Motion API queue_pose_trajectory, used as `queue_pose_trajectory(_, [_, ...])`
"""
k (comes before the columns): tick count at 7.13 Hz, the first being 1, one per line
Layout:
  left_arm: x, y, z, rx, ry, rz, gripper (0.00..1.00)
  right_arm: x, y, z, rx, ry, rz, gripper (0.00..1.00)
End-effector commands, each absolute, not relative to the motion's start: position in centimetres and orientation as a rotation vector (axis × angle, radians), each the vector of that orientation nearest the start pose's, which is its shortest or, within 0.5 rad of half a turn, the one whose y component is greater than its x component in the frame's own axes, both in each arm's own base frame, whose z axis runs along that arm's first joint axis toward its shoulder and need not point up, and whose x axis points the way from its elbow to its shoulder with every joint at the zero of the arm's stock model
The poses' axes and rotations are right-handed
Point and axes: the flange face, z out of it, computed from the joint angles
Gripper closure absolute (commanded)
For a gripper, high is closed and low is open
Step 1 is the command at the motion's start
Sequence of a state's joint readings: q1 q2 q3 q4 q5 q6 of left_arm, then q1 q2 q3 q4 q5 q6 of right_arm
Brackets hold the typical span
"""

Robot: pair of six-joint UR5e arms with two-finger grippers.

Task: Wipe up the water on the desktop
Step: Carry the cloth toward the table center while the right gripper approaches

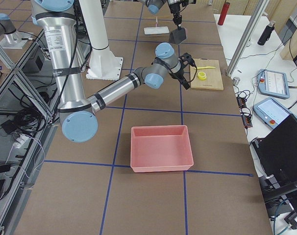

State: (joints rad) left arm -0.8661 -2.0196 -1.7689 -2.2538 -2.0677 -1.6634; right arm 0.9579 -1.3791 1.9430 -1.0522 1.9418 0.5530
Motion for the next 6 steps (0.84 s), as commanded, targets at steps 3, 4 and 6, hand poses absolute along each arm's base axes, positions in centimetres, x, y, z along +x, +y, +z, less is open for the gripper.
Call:
queue_pose_trajectory(3, [40.6,-47.1,14.3,-0.028,1.471,-0.413,1.00,-36.9,-44.3,22.6,0.922,-0.884,-0.291,0.00])
queue_pose_trajectory(4, [41.3,-46.3,12.5,-0.053,1.497,-0.411,1.00,-39.3,-42.7,21.4,0.962,-0.868,-0.288,0.01])
queue_pose_trajectory(6, [41.2,-46.0,11.4,-0.070,1.518,-0.421,1.00,-43.1,-39.3,19.9,1.046,-0.820,-0.297,0.01])
